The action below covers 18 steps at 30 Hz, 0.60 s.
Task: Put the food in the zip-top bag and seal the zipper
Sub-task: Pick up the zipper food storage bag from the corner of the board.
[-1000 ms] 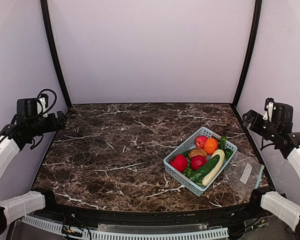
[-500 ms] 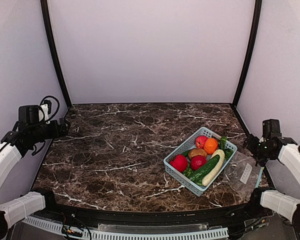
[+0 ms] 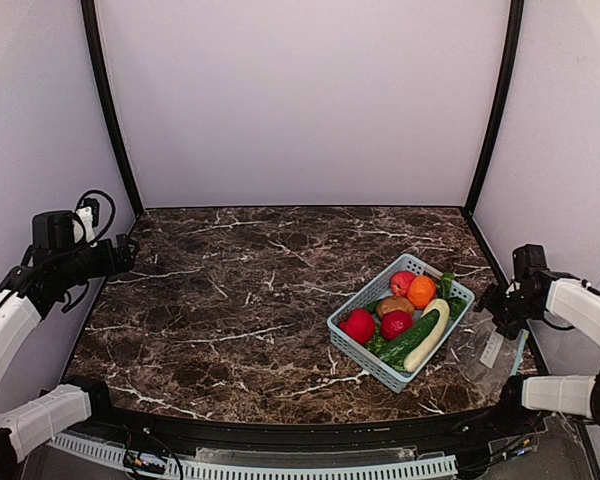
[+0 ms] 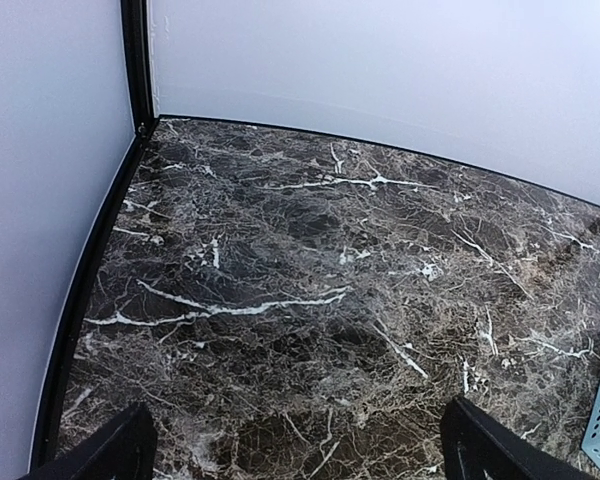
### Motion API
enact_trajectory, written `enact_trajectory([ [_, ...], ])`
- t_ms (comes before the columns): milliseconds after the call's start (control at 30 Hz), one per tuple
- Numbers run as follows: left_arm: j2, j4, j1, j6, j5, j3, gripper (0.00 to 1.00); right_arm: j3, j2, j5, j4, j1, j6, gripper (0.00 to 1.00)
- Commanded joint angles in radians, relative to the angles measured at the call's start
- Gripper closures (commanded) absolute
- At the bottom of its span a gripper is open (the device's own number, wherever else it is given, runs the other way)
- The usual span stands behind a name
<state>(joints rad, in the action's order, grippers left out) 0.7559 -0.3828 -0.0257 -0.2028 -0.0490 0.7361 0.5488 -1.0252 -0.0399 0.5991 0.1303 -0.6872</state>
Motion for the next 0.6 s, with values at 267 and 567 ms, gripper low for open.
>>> enact_trajectory([
  [267, -0.029, -0.011, 0.004, 0.002, 0.075, -0.011, 0.00, 0.098, -0.173, 0.045, -0.055, -0.162, 0.022, 0.24],
  [567, -0.030, -0.010, 0.004, -0.001, 0.070, -0.012, 0.00, 0.115, -0.266, 0.200, -0.017, -0.198, 0.022, 0.29],
])
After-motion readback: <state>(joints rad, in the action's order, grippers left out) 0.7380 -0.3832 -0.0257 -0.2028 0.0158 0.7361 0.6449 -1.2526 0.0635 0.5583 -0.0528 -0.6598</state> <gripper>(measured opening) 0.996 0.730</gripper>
